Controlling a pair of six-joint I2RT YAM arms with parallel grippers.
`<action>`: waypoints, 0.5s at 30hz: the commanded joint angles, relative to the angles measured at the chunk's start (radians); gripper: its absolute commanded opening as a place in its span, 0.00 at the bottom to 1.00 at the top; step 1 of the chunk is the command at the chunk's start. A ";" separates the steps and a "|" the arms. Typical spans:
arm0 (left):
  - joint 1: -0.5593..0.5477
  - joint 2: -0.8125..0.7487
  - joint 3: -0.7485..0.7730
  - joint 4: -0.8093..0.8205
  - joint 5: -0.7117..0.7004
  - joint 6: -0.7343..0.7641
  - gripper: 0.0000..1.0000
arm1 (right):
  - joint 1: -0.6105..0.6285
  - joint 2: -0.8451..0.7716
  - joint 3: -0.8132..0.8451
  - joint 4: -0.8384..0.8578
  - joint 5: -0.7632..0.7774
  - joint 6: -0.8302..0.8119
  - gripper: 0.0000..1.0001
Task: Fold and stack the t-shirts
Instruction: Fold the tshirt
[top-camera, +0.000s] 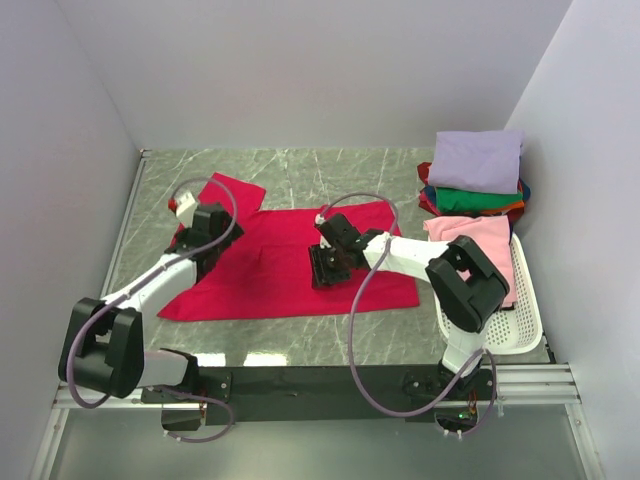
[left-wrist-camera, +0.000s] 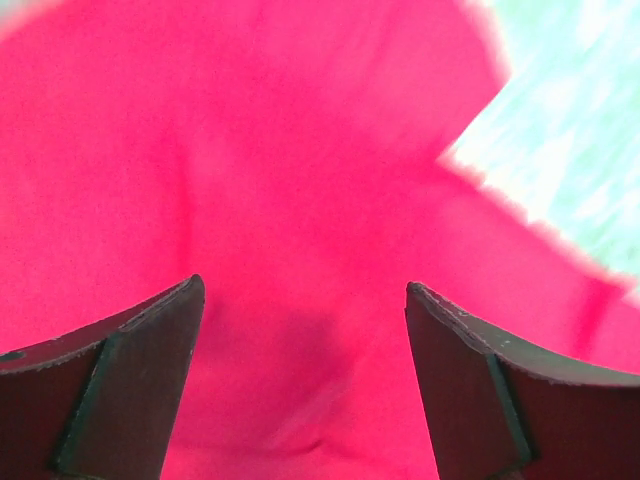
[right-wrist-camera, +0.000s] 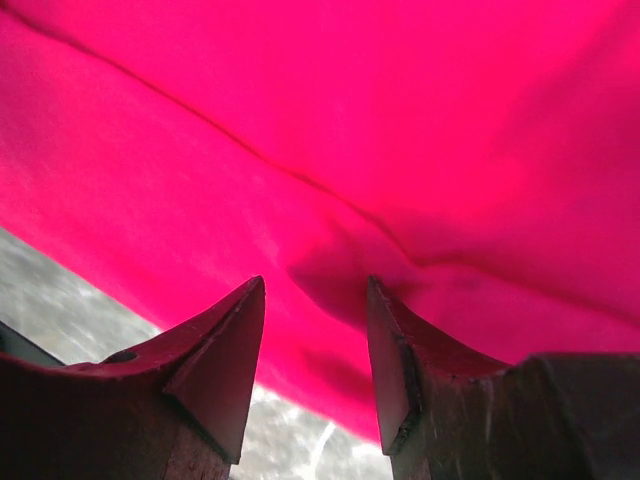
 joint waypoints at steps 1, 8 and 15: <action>0.002 0.010 0.189 0.008 -0.146 0.075 0.88 | 0.006 -0.081 0.070 -0.093 0.071 -0.031 0.52; 0.152 0.354 0.634 -0.111 -0.039 0.241 0.87 | -0.013 -0.173 0.170 -0.106 0.127 -0.077 0.53; 0.177 0.777 1.111 -0.266 -0.037 0.379 0.84 | -0.063 -0.268 0.147 -0.083 0.116 -0.095 0.53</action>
